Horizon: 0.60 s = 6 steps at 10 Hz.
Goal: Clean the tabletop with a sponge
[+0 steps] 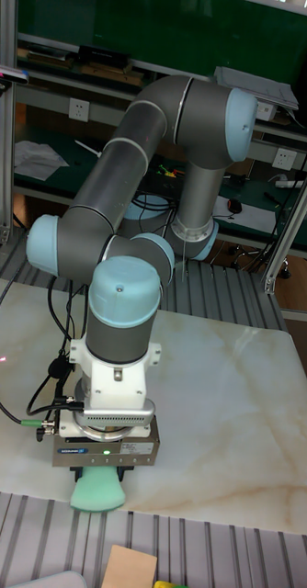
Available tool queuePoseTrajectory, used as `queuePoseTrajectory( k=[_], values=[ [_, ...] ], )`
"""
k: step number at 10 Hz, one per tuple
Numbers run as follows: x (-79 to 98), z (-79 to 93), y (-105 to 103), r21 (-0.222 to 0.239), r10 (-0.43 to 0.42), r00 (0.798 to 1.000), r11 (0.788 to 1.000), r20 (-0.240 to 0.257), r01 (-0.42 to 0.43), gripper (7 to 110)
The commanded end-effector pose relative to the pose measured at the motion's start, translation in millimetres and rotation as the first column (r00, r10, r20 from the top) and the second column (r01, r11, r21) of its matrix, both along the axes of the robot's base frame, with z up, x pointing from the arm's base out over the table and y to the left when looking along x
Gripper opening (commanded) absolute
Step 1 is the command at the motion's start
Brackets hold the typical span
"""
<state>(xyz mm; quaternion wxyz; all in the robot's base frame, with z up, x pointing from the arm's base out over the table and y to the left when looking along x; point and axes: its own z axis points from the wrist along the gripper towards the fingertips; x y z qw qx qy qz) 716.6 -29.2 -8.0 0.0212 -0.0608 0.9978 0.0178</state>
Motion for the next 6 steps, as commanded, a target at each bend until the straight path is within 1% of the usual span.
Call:
queuePoseTrajectory(
  k=[1, 6],
  values=[
    [-0.3, 1.2, 5.7, 0.008, -0.013, 1.0, 1.0, 0.002, 0.013, 7],
    [-0.6, 0.6, 12.4, 0.013, -0.019, 1.0, 1.0, 0.007, 0.019, 7]
  ],
)
